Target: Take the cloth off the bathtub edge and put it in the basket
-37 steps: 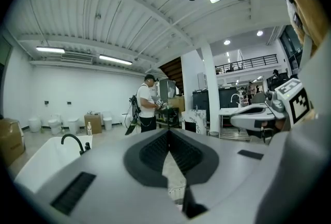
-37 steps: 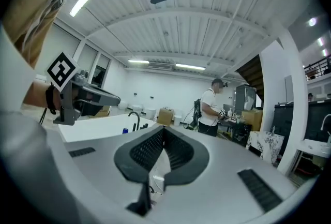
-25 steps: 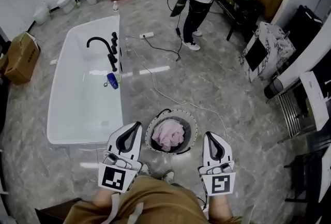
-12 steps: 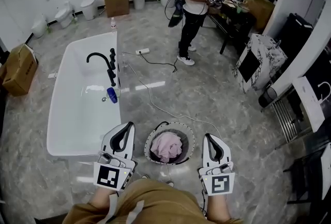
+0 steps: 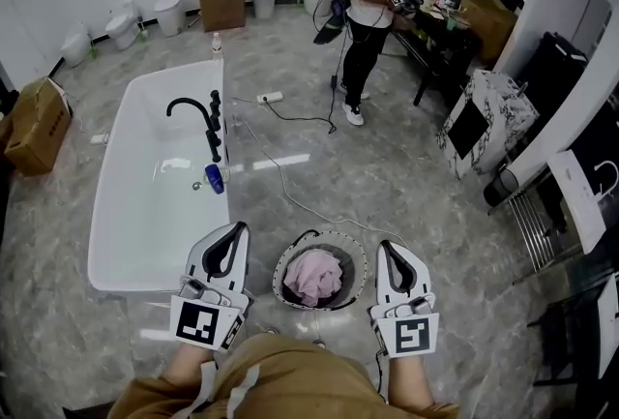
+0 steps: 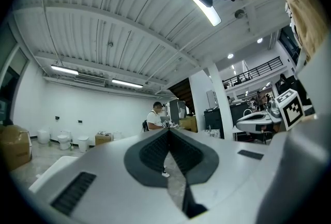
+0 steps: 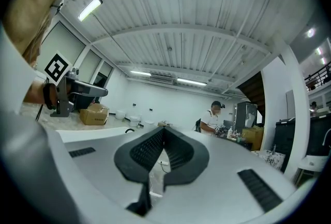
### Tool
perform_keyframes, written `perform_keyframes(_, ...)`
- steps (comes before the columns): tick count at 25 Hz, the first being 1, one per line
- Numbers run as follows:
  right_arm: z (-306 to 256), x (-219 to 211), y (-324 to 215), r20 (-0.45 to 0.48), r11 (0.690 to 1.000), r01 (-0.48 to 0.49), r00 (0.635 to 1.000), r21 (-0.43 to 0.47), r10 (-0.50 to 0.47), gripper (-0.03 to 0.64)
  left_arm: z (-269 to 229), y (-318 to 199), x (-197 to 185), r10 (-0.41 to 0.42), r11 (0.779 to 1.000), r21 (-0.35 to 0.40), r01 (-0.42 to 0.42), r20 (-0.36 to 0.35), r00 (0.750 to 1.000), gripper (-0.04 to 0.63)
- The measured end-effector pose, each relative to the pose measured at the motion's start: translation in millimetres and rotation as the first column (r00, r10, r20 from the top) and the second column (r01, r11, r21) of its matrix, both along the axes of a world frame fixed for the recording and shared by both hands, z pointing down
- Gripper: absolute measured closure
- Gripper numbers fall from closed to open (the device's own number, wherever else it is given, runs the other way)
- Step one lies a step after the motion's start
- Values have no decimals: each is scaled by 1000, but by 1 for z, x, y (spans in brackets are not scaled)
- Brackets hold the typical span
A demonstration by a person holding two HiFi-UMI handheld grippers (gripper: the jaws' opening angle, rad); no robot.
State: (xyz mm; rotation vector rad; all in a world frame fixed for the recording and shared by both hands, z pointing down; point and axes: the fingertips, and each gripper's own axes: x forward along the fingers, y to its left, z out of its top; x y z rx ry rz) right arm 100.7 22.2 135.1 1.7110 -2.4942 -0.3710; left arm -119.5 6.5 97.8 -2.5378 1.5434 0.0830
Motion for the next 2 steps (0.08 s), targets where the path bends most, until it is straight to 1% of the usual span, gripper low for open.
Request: perform_keyframes(2, -1, -3, -2, -7, 1000, 1, 1000, -3, -1, 611, 0, -2, -5, 0, 1000, -7, 0, -2, 1000, 588)
